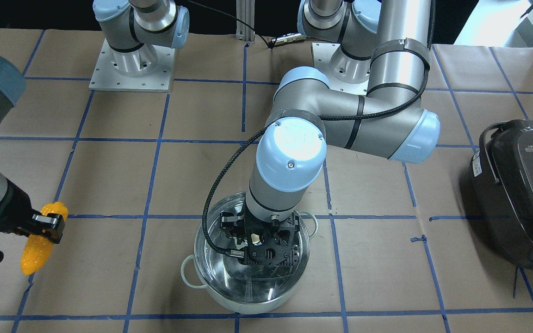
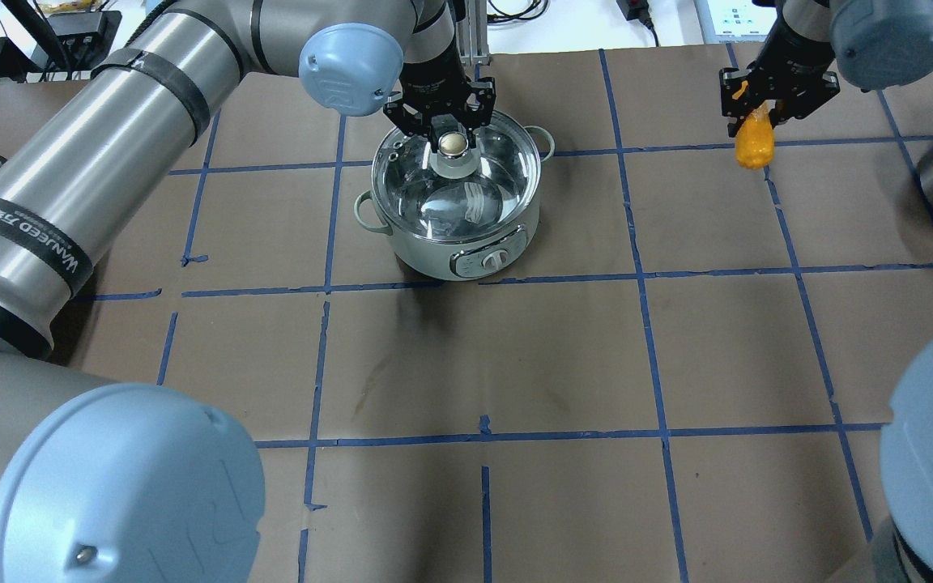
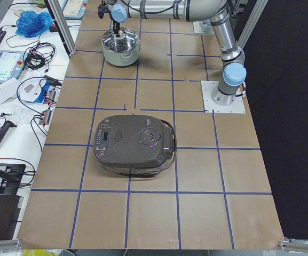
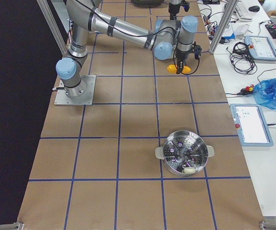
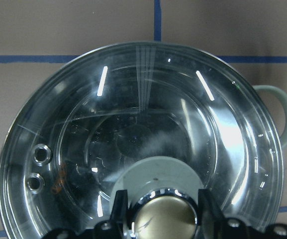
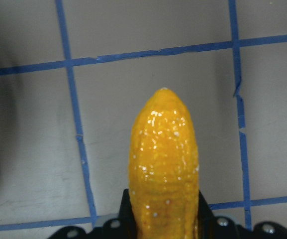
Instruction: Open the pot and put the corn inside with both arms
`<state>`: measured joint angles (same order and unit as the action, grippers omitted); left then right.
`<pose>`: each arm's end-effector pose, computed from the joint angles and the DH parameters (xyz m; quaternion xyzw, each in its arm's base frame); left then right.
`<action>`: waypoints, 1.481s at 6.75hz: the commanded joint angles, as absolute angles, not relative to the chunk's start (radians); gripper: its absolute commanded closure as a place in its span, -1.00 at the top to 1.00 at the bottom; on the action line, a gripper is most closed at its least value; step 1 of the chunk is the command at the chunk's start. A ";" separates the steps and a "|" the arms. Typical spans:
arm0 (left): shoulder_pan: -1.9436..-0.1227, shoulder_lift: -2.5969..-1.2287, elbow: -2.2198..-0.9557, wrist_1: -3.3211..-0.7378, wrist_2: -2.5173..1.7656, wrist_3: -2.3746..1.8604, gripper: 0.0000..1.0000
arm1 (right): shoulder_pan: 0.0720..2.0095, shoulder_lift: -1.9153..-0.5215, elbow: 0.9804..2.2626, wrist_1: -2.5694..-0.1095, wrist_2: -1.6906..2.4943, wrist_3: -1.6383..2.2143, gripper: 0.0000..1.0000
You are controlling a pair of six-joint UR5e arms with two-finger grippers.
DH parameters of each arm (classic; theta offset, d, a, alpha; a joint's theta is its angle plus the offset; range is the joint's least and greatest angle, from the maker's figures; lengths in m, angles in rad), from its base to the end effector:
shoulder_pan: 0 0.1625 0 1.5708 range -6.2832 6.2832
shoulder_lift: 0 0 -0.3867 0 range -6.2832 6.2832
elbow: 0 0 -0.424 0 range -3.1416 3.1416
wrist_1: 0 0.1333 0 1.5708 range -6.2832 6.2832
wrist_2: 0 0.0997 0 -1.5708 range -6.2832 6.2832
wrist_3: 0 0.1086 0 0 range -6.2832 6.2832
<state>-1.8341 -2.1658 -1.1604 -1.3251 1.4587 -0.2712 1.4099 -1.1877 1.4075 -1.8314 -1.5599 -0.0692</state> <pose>-0.3329 -0.6763 0.3033 0.0022 -0.9980 0.0146 0.0621 0.0266 -0.6754 0.3243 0.0457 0.9987 -0.0209 0.0031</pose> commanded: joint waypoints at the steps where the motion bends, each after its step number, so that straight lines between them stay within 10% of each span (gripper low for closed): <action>1: -1.833 -2.116 -1.144 -1.374 1.465 -0.270 -0.89 | 1.546 -1.227 1.399 -1.816 -1.563 0.003 -0.84; 6: -1.398 -1.979 -1.140 -1.618 1.488 0.139 -0.88 | 1.895 -0.944 1.167 -1.945 -1.639 0.279 -0.87; 10: -1.365 -2.071 -1.385 -1.256 1.479 0.169 -0.88 | 1.950 -0.830 1.179 -2.009 -1.637 0.364 -0.81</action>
